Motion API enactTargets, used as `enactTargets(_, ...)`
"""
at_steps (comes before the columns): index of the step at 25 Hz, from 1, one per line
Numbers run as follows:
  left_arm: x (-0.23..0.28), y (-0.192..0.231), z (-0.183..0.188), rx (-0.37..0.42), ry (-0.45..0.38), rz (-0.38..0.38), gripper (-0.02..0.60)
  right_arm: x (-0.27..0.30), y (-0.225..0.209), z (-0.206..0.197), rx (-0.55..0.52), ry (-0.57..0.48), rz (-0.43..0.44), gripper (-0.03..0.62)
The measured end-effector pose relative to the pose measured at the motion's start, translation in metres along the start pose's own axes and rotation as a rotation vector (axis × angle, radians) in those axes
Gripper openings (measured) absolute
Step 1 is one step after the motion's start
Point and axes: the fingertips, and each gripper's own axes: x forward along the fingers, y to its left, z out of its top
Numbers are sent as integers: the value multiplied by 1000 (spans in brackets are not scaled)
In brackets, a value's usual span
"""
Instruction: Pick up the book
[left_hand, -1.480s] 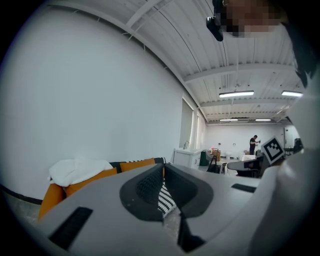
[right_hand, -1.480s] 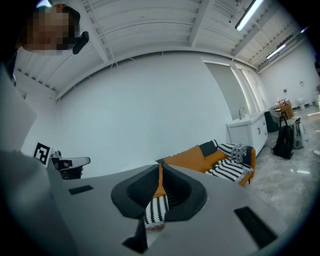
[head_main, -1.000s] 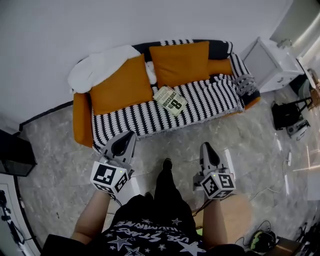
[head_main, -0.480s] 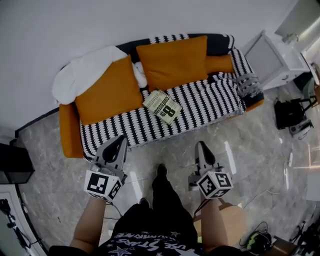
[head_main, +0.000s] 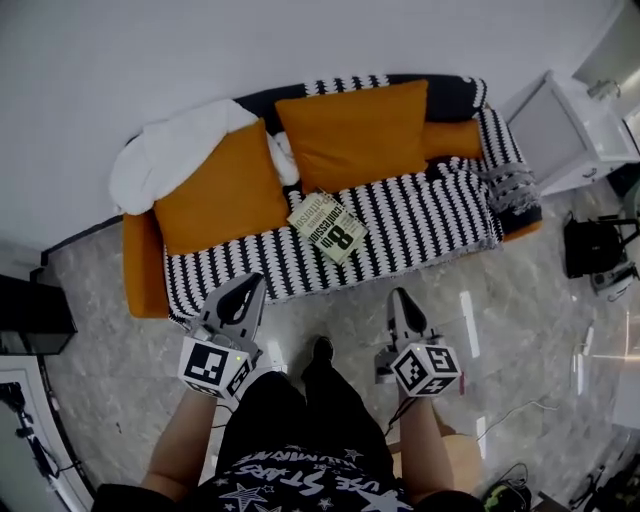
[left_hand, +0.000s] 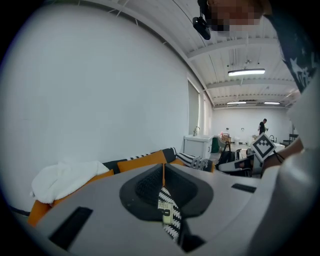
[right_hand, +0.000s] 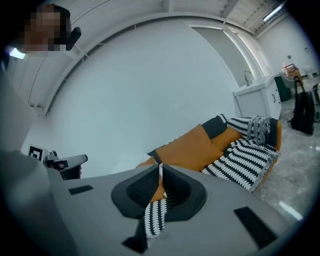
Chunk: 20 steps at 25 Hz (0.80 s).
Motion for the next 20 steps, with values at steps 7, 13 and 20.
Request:
enactTargets(7,25,7,-4,6,4,9,16,11,-9,-7,15,46,15,34)
enactTargets(13,48,7,-20,0,31,-21,16,24,-11,-18,-2,84,1,33)
enactTargets(20,95,26,-36,-4,53,-76,17,60,-30,-23,28,90,-73,32)
